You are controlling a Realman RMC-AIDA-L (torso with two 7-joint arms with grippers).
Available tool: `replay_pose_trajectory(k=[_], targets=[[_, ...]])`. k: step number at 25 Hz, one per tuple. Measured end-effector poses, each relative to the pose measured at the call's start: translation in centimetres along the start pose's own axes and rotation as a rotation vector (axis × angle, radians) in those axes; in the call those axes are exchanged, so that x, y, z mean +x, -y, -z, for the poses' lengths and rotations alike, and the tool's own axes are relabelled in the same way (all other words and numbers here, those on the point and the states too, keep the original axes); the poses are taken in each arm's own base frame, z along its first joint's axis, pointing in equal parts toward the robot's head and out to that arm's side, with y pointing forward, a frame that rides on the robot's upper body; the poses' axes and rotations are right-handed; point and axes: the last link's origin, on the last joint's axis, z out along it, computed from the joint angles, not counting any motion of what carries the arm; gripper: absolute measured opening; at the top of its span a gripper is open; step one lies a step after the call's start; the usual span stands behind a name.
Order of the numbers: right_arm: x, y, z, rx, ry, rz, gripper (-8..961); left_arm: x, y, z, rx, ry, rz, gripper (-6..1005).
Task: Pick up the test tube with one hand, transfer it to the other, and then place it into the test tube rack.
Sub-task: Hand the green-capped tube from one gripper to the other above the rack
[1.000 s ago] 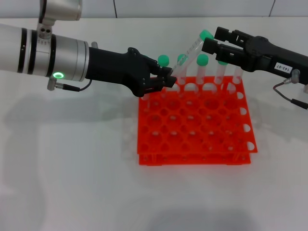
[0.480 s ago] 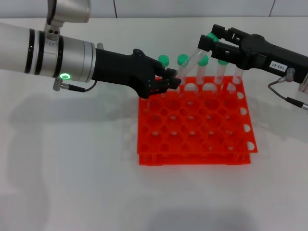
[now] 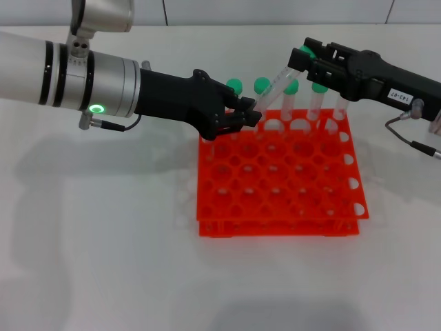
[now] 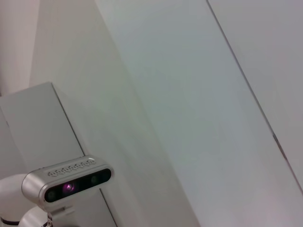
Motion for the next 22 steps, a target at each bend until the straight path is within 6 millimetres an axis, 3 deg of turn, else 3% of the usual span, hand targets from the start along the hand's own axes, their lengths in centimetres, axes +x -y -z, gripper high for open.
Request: replay_pose_trajectory(k=[3,22], targets=[[0.01,0.0,0.07,0.0,0.0,0.0,528,0.0,0.0,0.0,0.0,0.0,0.0,264],[-0.09,0.09,-0.32,0.004,-0.003,0.023,484,0.15,-0.1,-0.18,-0.004,0.0,-0.006,273]])
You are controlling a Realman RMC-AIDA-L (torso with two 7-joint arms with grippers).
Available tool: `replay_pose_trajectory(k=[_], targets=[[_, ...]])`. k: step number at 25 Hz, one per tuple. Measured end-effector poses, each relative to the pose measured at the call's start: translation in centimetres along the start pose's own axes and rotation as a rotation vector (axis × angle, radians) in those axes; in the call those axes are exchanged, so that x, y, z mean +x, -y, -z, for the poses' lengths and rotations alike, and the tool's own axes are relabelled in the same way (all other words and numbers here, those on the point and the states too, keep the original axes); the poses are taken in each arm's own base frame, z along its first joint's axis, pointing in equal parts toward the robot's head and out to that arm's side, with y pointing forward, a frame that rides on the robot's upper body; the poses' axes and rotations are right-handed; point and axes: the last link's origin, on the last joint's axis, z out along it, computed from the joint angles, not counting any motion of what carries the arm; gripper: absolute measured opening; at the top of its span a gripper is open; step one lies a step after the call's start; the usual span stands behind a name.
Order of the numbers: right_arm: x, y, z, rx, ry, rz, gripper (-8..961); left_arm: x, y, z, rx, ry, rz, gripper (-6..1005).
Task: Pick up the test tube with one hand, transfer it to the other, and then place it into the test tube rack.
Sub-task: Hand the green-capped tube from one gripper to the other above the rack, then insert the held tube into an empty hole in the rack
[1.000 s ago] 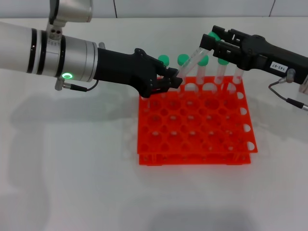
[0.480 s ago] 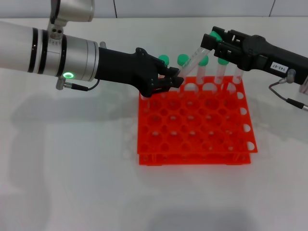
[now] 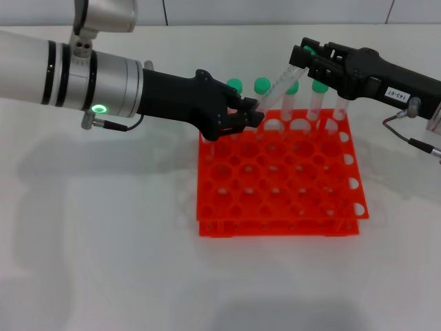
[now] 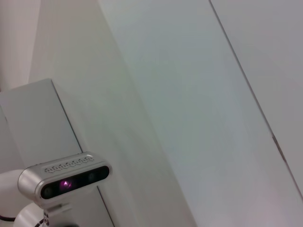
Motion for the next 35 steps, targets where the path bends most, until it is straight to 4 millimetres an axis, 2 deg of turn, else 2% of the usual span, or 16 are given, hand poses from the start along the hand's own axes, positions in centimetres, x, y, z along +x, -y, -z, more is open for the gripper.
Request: replay_pose_trajectory(k=[1,6,16,27,35], targets=[[0.0,0.0,0.0,0.0,0.0,0.002,471,0.0,0.0,-0.1,-0.002,0.002,-0.001,274],[0.1,0.0,0.0,0.002,0.001,0.001,263,0.0,-0.1,-0.1,-0.005,0.005,0.001,276],[0.2,0.0,0.1,-0.001,0.002,-0.008,265,0.0,-0.1,-0.2,-0.006,0.007,0.004,281],[0.2,-0.2,0.3,-0.015,0.007,-0.015,267,1.2,0.0,-0.1,0.001,0.024,0.078,286],[0.1,-0.4,0.5,-0.024,0.011,-0.017,269,1.4,0.1,0.0,0.004,0.025,0.106,636]])
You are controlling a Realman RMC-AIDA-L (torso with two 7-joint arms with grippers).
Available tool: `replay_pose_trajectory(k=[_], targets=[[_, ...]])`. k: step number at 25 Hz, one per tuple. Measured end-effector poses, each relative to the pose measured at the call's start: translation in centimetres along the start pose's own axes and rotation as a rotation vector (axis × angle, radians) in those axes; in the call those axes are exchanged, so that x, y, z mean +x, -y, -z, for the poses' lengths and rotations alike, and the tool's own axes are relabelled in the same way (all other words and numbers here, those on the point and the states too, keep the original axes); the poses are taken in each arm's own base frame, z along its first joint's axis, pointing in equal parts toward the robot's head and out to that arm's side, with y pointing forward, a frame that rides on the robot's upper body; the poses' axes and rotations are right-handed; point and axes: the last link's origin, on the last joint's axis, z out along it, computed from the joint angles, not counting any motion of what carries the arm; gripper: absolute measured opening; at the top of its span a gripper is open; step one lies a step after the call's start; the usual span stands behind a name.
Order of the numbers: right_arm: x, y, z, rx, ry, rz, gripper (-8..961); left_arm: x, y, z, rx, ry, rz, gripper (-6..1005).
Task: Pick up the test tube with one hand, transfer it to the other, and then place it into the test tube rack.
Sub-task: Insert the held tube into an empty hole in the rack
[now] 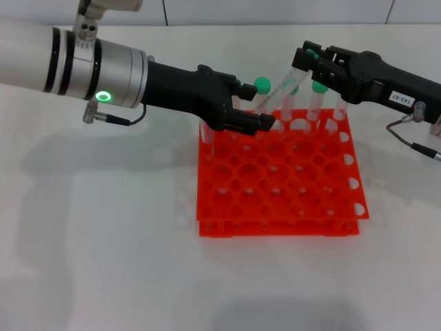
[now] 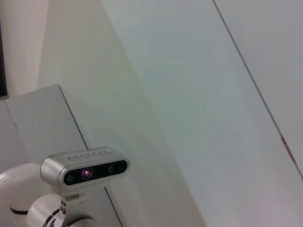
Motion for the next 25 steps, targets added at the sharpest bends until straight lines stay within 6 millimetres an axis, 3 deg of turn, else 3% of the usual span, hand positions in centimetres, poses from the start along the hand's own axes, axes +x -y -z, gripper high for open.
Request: replay_pose_trajectory(k=[3,8,16,25], targets=[[-0.1,0.0,0.1,-0.005,0.001,0.001,269,0.4,0.0,0.5,0.014,0.004,0.009,757],[-0.3,-0.2,0.2,-0.018,0.003,0.005,270,1.6,-0.3,2.3,0.043,0.036,0.031,815],[-0.6,-0.5,0.5,-0.048,0.006,0.017,272,3.7,-3.0,8.3,0.13,0.087,0.09,883],[-2.1,-0.9,0.3,-0.106,-0.049,0.105,274,2.3,-7.1,13.5,0.3,0.099,0.09,880]])
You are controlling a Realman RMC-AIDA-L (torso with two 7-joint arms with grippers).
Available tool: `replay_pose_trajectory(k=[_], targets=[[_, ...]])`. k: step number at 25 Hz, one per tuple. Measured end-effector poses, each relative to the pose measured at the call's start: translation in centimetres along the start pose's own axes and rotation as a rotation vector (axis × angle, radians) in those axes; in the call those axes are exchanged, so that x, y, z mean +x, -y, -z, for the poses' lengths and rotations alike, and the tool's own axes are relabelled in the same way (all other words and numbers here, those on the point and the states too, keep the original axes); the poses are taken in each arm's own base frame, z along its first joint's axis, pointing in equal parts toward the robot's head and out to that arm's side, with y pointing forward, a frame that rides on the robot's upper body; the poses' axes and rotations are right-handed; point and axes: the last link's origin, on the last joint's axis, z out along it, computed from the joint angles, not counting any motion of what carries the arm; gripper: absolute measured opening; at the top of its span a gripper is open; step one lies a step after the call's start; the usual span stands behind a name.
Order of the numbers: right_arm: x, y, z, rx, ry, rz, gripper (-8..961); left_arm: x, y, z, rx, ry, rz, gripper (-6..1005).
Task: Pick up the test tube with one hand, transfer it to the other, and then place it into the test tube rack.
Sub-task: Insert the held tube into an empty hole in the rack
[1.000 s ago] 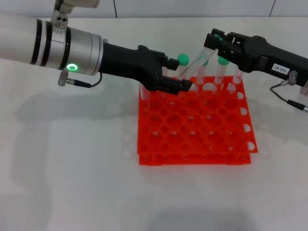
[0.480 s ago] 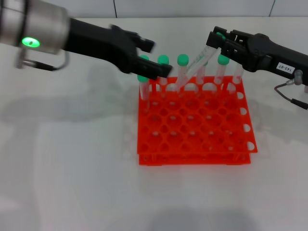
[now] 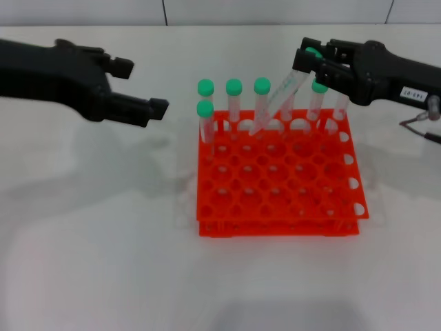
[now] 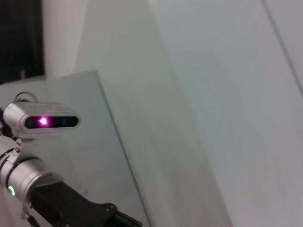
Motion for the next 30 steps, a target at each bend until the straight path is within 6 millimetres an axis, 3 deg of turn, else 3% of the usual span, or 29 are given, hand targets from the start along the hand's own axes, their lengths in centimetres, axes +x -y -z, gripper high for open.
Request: replay_pose_trajectory(k=[9,12,21,30], targets=[[-2.3,0.5,-2.0,-0.038,-0.147,0.094,275,-4.2,-1.1,2.4,0.037,-0.083,0.027,880],[-2.7,0.6,-3.4,-0.051,-0.184,0.124,276,-7.7,-1.2,3.5,0.094,-0.135,0.068,879],[-3.6,1.0,-5.7,-0.053,-0.24,0.184,278,-12.4,-0.2,2.9,0.115,-0.184,0.149,879],[-3.8,1.1,-7.3,-0.054,-0.31,0.222,279,-15.4,0.3,1.6,0.112,-0.203,0.156,880]])
